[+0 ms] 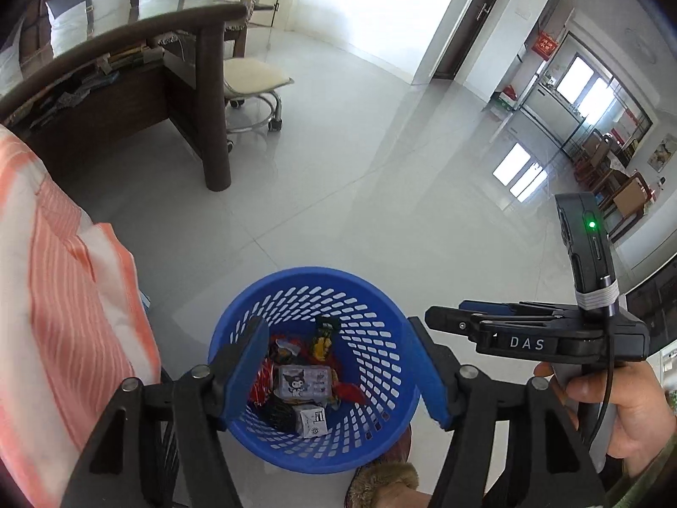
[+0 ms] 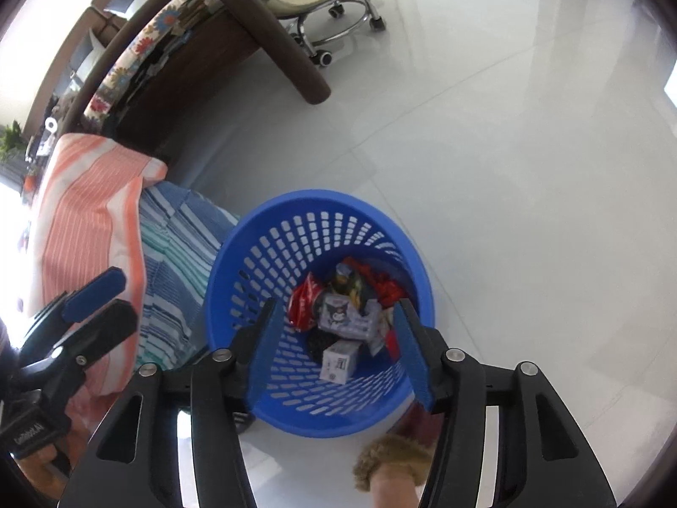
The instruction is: Collect trash
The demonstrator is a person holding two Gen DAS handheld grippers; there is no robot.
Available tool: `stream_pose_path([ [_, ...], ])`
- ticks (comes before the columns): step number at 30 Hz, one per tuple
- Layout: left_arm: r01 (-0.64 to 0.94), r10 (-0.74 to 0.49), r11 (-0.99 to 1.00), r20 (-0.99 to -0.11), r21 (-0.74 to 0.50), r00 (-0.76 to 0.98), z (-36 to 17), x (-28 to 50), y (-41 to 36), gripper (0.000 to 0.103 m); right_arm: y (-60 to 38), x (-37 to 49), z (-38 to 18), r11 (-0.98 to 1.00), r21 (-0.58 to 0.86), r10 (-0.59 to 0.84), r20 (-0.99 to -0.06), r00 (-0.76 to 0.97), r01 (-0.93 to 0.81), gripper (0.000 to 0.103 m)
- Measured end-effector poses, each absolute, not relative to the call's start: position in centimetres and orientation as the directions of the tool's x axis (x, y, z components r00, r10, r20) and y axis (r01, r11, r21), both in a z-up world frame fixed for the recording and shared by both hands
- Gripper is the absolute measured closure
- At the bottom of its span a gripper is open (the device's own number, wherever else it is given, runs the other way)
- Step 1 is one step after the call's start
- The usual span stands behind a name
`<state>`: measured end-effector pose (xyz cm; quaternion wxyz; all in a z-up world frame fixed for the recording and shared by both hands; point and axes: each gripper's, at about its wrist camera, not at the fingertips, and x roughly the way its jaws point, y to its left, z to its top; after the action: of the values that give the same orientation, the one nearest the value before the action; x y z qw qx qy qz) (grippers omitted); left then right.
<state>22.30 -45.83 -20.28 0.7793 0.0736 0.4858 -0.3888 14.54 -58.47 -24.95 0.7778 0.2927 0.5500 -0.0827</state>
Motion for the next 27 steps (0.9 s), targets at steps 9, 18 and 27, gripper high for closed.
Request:
stream_pose_path([
  [9,0.705,-0.571,0.685,-0.738,-0.186,0.360,-13.4,15.9,-42.5,0.014,-58.0,9.4,-16.9,0.803,0.374,0.062,-0.827,0.559,0.464,0.000],
  [18,0.677,-0.504,0.734,-0.716,-0.060,0.483,-11.2,11.1,-40.2,0.000,-51.9,2.3,-13.8,0.865,0.128,-0.192,-0.809,0.556,0.485,0.000],
  [27,0.616,-0.434,0.788,-0.717,-0.008,0.546,-10.5,9.8,-38.3,0.000,-48.4,0.0,-12.9,0.878,0.071,-0.257,-0.766,0.590,0.474,0.000],
])
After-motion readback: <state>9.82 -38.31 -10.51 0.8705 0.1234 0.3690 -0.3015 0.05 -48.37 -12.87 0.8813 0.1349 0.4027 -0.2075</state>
